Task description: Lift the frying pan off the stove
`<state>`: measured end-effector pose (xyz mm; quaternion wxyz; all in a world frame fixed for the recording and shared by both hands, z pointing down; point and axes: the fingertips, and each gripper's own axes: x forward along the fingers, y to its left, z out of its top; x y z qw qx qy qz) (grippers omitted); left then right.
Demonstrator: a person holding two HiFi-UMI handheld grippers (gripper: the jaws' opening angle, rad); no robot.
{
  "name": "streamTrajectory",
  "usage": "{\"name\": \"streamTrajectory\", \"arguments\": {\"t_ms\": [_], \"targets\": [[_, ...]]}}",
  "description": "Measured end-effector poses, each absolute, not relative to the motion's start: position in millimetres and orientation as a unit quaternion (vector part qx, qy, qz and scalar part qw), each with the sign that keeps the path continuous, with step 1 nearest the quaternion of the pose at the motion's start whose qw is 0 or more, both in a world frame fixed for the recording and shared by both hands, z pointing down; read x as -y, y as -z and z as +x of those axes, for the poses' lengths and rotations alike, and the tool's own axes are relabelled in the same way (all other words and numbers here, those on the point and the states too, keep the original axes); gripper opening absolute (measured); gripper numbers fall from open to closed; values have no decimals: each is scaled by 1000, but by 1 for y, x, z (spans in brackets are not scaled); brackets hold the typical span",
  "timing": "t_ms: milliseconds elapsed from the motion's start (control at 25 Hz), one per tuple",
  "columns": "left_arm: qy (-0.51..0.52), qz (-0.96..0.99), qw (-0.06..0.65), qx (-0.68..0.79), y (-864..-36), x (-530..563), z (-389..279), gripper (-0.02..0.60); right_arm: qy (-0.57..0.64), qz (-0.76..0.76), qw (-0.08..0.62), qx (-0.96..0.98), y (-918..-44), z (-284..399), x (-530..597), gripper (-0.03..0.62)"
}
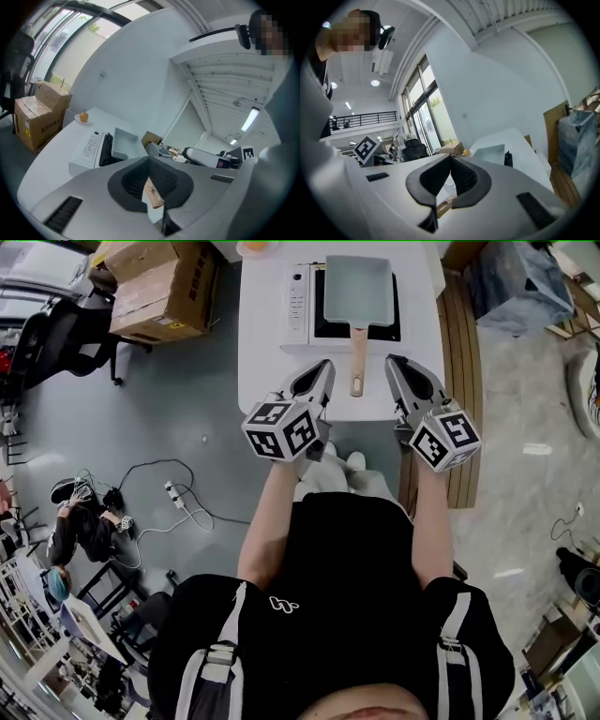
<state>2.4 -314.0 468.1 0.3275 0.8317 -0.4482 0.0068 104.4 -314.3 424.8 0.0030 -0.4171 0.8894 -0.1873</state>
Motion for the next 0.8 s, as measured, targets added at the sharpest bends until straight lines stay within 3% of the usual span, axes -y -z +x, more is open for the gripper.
{"name": "streamTrajectory", "arguments": {"t_ms": [120, 160, 200, 360, 440, 520, 800], "targets": [[-1, 827, 367, 427, -483, 317, 4, 2, 215, -416, -3, -884, -440, 106, 319, 5], [2, 825, 377, 420, -487, 318, 5, 13, 229, -409, -3, -883, -446, 105, 320, 46], [4, 825, 387, 411, -491, 319, 6, 55, 243, -403, -2, -882, -452, 104, 321, 80], [12, 825, 440, 355, -510, 315, 16, 165, 297, -391, 1, -871, -476, 101, 328, 93], [29, 825, 466, 318, -515, 314, 23, 193, 330, -375, 4, -866, -488, 98, 332, 185], [51, 823, 489, 285, -517, 313, 28, 204, 361, -364, 8, -859, -498, 97, 337, 222], [15, 830, 514, 216, -537, 308, 44, 288, 440, -298, 4, -847, -527, 87, 345, 222]]}}
